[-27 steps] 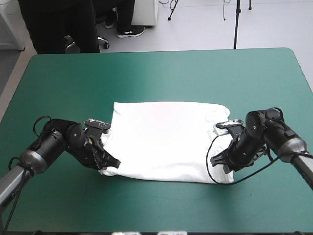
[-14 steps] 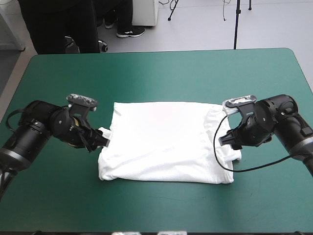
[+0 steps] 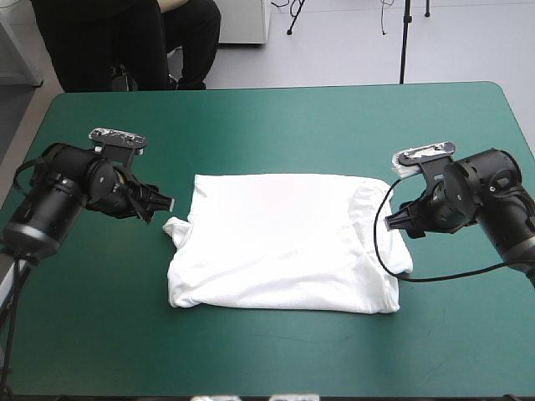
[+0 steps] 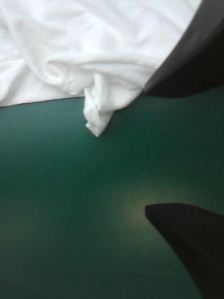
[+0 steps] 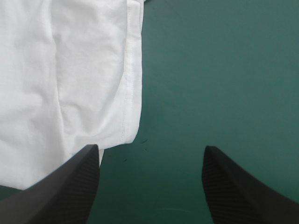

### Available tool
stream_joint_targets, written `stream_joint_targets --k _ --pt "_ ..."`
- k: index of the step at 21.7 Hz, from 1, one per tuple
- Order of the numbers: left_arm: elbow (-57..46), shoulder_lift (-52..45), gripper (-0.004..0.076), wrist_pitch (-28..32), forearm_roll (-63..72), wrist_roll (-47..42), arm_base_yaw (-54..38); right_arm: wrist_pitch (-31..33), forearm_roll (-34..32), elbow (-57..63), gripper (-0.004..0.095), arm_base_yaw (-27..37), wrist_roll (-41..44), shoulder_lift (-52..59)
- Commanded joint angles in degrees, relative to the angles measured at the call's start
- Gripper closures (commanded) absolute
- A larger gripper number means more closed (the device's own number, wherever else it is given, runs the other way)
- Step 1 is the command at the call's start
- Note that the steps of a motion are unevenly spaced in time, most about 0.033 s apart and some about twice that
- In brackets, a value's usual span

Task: Fold the cloth

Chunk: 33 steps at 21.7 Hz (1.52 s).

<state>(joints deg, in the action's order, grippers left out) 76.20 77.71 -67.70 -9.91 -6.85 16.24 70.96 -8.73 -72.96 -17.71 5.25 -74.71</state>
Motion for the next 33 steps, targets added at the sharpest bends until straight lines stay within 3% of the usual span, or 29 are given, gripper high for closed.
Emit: stream_joint_targets --k 1,6,14,16,24,33 --pt "1.8 2.7 0.0250 5.7 3.1 1.0 -2.0 -0.5 -0.9 -1.7 0.0308 0.0 -0.1 1.7" --pt "1.0 14.4 0.0250 7.5 5.6 1.6 -2.2 -0.5 -0.9 -1.7 0.0308 0.0 -0.3 1.7" --pt "-1.6 21.2 0.0253 12.3 6.3 1.9 -3.1 -1.0 -1.5 -1.7 0.0308 0.0 -0.5 1.7" --pt "-1.6 22.7 0.0300 12.9 8.5 3.0 -3.1 -1.0 -1.4 -1.7 0.0308 0.0 -0.5 1.7" --pt "-1.4 23.4 0.0727 11.7 10.3 3.7 -3.1 -0.8 -1.4 -1.7 0.0337 0.0 -0.5 1.7" --pt "3.9 14.0 0.0733 9.5 17.3 4.9 -0.7 -0.8 -1.0 -1.7 0.0350 0.0 -0.5 1.7"
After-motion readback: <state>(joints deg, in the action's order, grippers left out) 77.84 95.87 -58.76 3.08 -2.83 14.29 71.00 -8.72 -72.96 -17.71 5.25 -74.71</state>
